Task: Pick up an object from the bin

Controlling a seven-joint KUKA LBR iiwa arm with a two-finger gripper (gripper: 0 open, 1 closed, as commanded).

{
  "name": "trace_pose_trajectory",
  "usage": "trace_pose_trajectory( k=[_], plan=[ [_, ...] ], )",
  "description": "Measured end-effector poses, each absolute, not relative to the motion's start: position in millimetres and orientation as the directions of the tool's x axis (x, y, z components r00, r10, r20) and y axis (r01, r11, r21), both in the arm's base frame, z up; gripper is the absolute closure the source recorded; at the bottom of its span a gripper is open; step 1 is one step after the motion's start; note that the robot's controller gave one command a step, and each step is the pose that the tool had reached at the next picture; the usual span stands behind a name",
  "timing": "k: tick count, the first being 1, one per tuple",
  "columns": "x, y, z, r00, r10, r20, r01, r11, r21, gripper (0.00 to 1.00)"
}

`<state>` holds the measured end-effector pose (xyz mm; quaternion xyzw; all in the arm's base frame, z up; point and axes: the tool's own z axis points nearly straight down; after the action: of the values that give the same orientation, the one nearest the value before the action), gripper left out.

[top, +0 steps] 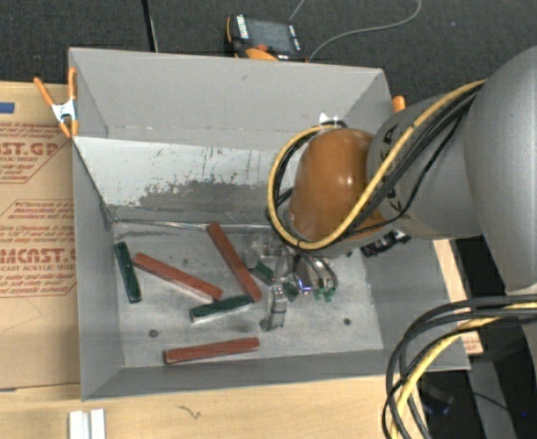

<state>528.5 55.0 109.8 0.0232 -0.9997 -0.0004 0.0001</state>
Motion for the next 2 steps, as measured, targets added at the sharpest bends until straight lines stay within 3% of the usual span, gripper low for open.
trace_pose_trajectory(
  k=[1,2],
  plan=[
    [520.3,83.9,69.9,-0.990,-0.138,-0.002,-0.138,0.990,0.002,0.00],
    [520.6,83.9,69.9,-0.991,-0.137,-0.001,-0.137,0.991,0.001,0.00]
  ],
)
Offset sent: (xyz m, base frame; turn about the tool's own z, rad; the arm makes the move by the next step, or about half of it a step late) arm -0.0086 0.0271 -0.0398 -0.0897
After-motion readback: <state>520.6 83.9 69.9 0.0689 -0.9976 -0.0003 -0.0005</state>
